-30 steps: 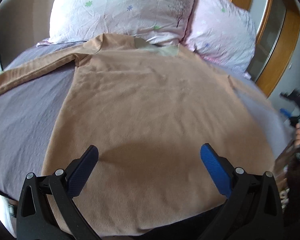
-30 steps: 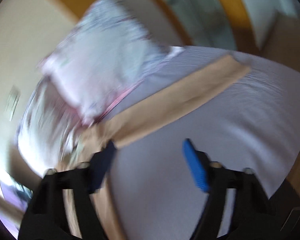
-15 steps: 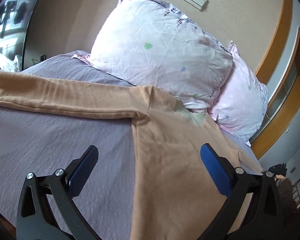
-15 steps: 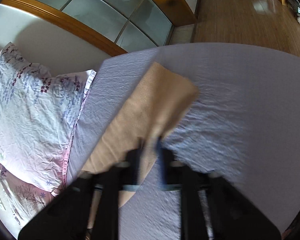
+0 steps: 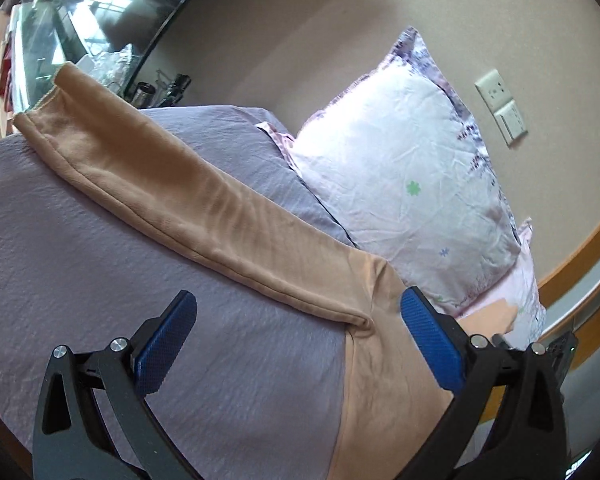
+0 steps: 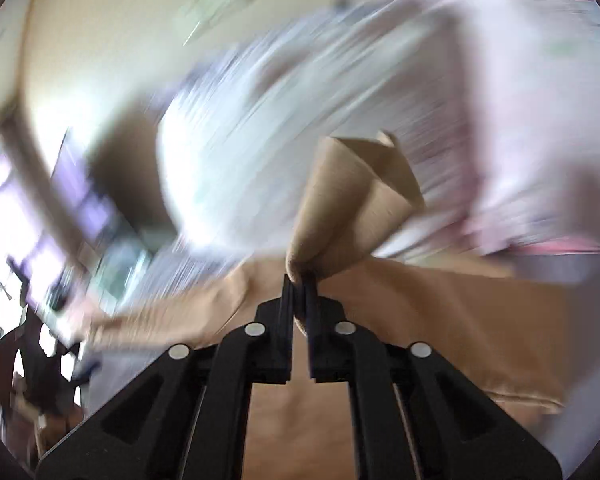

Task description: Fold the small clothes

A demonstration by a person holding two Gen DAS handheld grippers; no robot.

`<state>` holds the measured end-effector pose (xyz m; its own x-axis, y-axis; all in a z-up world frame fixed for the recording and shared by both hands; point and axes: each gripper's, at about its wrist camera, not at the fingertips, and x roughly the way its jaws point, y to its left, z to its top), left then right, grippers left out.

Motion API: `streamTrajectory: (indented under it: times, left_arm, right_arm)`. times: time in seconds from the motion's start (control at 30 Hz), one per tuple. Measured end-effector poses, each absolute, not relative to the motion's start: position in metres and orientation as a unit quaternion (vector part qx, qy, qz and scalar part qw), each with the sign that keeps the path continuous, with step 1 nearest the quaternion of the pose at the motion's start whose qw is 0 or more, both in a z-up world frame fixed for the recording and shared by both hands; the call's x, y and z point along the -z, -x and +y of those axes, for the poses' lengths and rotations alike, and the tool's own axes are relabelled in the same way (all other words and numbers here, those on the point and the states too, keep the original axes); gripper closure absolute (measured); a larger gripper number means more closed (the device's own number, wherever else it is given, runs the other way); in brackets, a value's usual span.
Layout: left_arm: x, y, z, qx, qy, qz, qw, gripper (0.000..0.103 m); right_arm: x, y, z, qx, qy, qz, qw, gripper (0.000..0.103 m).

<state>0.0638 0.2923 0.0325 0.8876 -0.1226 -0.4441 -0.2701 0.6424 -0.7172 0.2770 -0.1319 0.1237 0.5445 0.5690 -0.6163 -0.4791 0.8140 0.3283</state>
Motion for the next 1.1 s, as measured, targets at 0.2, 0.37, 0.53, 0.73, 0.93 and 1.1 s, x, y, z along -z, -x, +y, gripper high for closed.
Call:
streamTrajectory:
  times: [0.2, 0.37, 0.53, 0.73, 0.93, 1.1]
  left_arm:
    - [-0.025, -0.055, 0.344, -0.121, 0.448, 0.237, 0.854, 0.011]
    - [-0.012, -0.049, 0.385, -0.174, 0.489, 0.242, 0.820, 0.016]
    - [-0.002, -0.049, 0.411, -0.194, 0.527, 0.242, 0.791, 0.018]
    - [0.004, -0.061, 0.428, -0.215, 0.549, 0.252, 0.767, 0.059]
    - [-0.010, -0.076, 0.419, -0.210, 0.522, 0.268, 0.782, 0.097]
    - [-0.104, -0.140, 0.318, -0.076, 0.398, 0.244, 0.881, 0.098]
  right_arm:
    - [-0.090, -0.252, -0.085, -0.348, -0.031, 0.411, 0.842, 0.042]
    - [-0.102, -0.239, -0.138, -0.319, -0.058, 0.386, 0.864, 0.033]
    - [-0.099, -0.242, -0.165, -0.302, -0.084, 0.389, 0.866, 0.028]
    - [-0.093, -0.235, -0.173, -0.324, -0.111, 0.384, 0.858, 0.023]
    - [-0.091, -0.228, -0.195, -0.321, -0.122, 0.378, 0.860, 0.022]
    - [-0.098, -0.217, -0.235, -0.284, -0.139, 0.341, 0.885, 0.020]
